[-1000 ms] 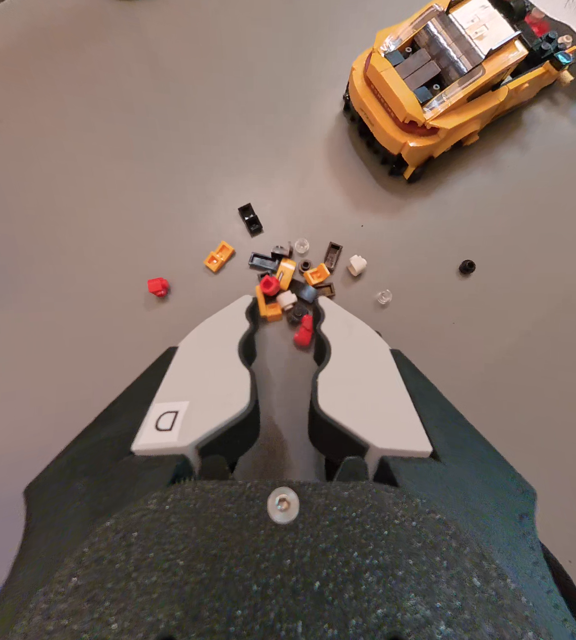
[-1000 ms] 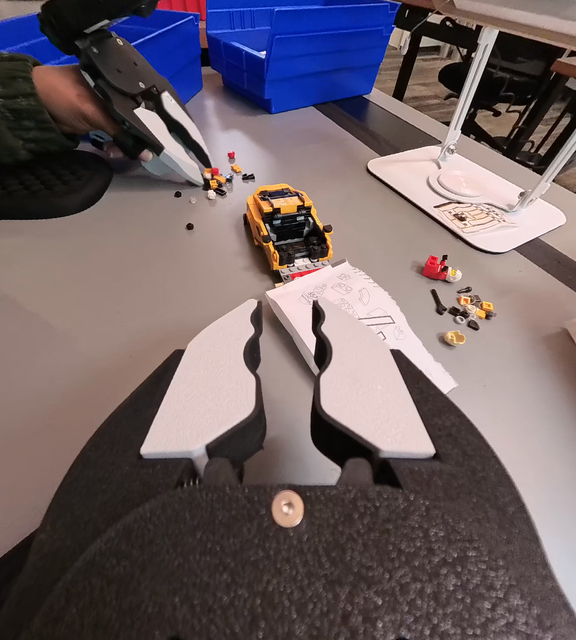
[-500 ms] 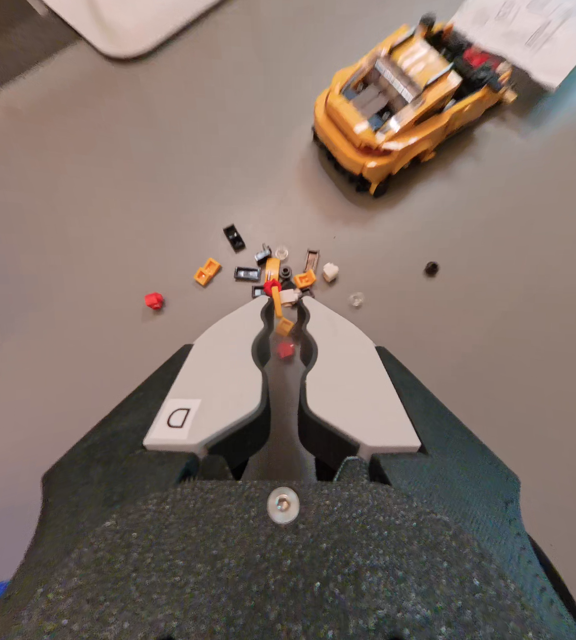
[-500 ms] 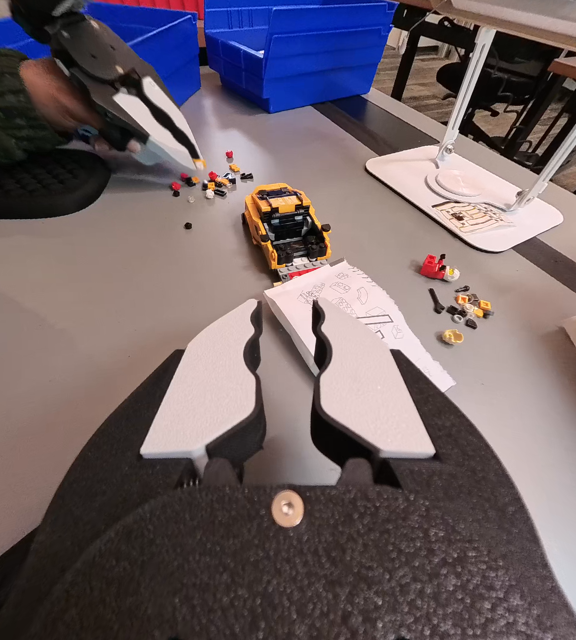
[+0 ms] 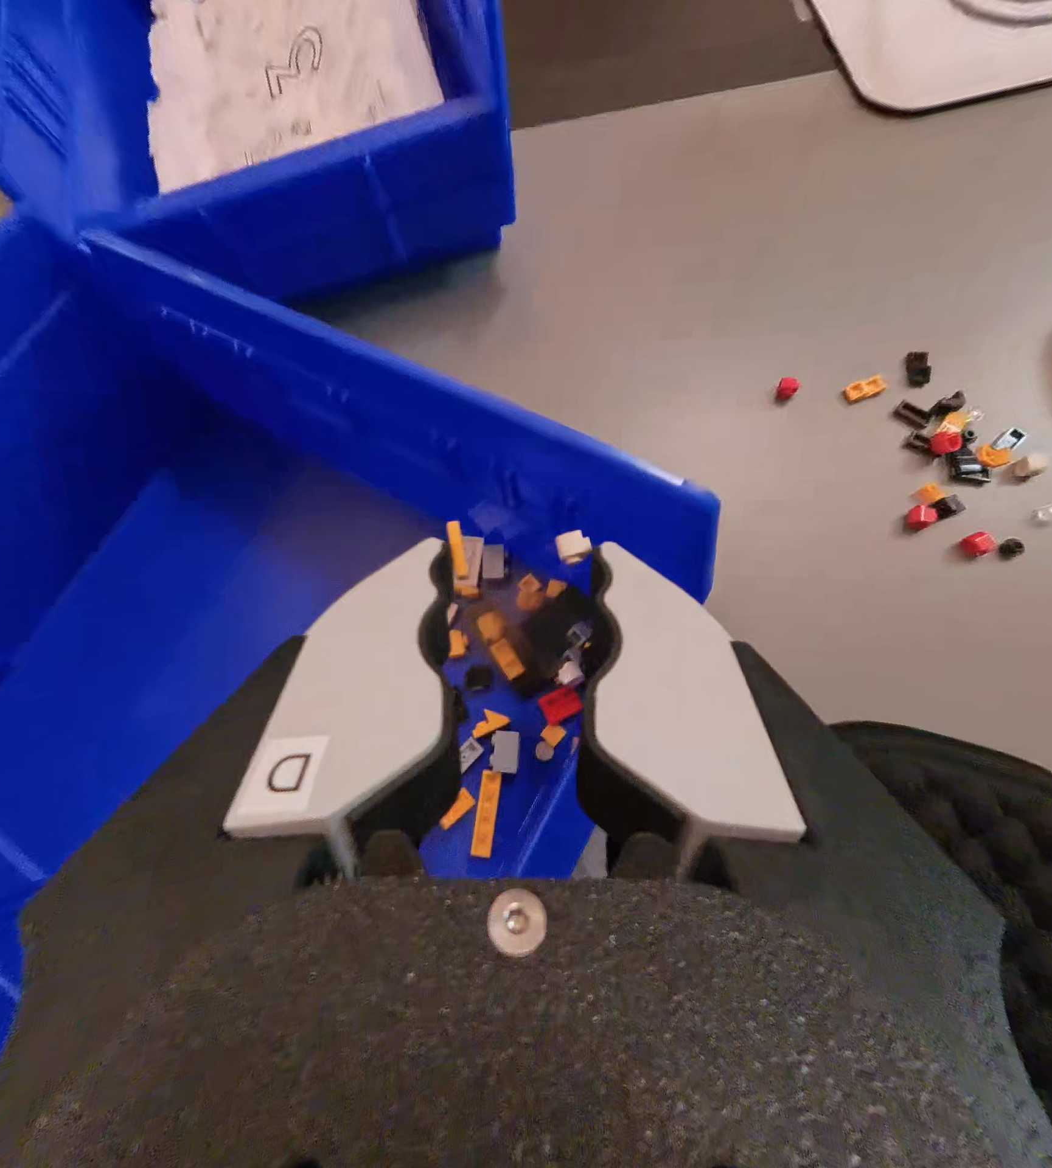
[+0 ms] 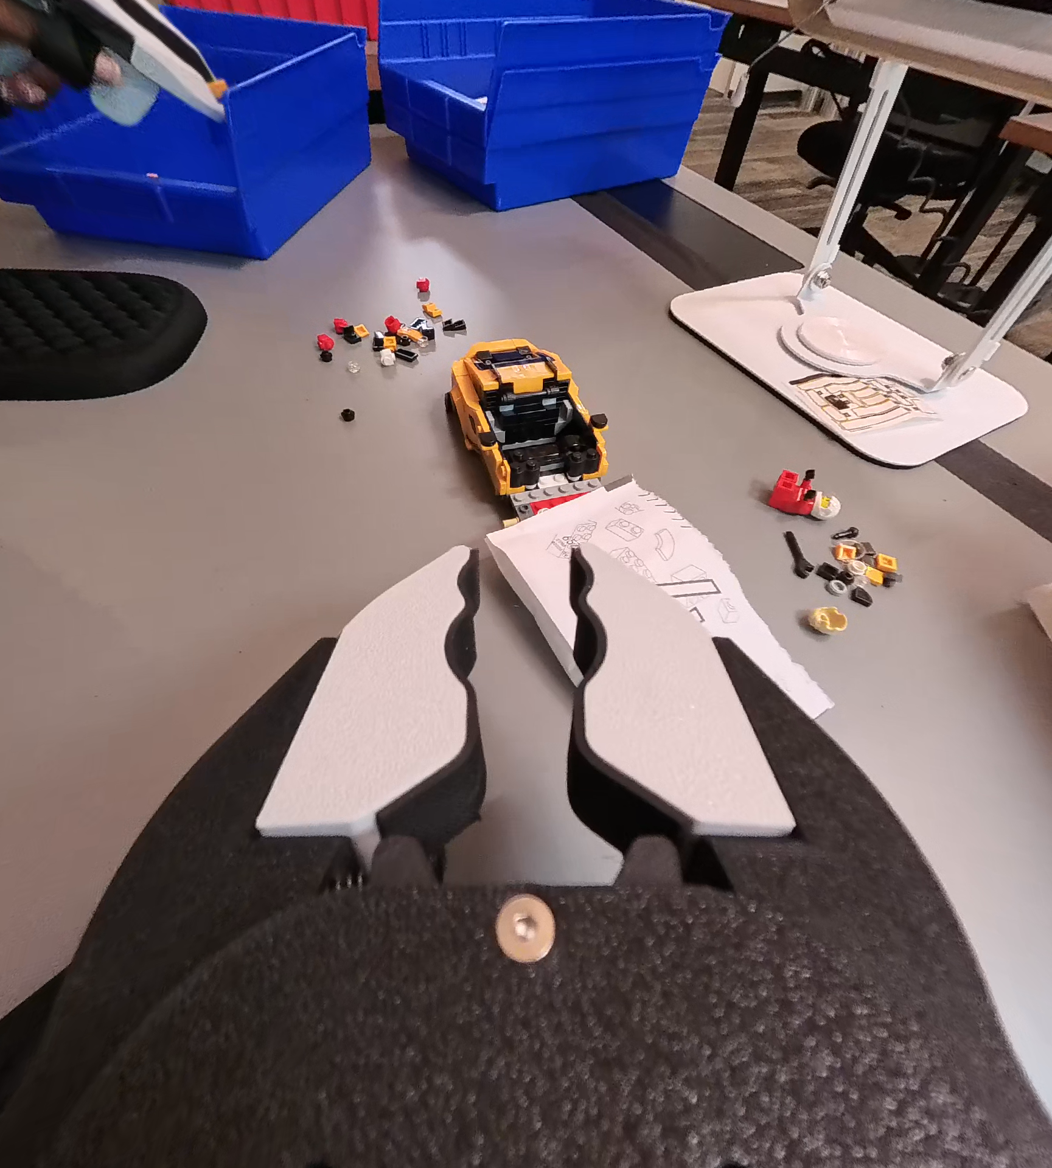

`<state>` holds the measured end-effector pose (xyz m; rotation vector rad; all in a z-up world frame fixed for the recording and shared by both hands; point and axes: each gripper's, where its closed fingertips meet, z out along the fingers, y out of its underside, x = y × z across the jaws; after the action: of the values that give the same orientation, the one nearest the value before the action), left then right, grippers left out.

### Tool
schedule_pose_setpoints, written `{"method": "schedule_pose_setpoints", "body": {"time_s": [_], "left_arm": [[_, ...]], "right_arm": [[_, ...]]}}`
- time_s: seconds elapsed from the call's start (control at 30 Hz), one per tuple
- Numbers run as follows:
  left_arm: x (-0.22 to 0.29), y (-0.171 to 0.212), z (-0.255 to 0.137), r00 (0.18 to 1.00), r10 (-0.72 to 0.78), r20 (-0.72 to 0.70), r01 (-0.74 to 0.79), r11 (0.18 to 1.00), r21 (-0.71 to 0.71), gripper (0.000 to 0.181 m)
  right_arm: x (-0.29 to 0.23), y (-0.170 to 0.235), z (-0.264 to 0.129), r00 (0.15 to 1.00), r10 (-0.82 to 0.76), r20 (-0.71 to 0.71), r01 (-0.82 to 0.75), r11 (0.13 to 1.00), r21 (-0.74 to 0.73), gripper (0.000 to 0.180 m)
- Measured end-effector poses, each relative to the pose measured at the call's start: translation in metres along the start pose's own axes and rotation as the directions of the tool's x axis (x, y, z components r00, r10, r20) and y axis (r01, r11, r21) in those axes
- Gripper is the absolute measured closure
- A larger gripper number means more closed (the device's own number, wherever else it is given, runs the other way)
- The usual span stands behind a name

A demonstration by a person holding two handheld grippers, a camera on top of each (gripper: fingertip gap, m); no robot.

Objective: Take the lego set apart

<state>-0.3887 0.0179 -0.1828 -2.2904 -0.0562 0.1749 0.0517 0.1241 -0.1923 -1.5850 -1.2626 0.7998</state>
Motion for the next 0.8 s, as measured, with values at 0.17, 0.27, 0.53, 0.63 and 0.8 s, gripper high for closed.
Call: {"method": "schedule_pose_setpoints", "body": {"time_s": [0.17,0.27,0.53,0.63,0.8], "left_arm": [[0.008,-0.009,-0.007,1.0,0.014,0.013,-0.015,0.996,0.086,0.138],[0.01,-0.011,-0.009,0.999,0.039,0.025,-0.041,0.996,0.079,0.138],[0.026,0.007,0.007,0.996,0.052,-0.066,-0.053,0.999,-0.01,0.13],[0.044,0.007,0.011,0.985,0.043,-0.164,-0.041,0.999,0.015,0.131],[0.053,0.007,0.018,0.975,0.174,-0.142,-0.174,0.985,0.015,0.133]], "right_arm": [[0.0,0.002,0.002,1.0,0.001,0.002,-0.001,1.0,-0.009,0.153],[0.0,0.002,0.001,1.0,0.003,0.003,-0.003,1.0,-0.007,0.153],[0.0,0.002,0.001,1.0,0.002,0.003,-0.002,1.0,-0.006,0.153],[0.001,0.002,0.001,1.0,0.007,0.003,-0.007,1.0,-0.006,0.153],[0.0,0.004,0.002,1.0,0.005,0.004,-0.005,1.0,-0.014,0.153]]}}
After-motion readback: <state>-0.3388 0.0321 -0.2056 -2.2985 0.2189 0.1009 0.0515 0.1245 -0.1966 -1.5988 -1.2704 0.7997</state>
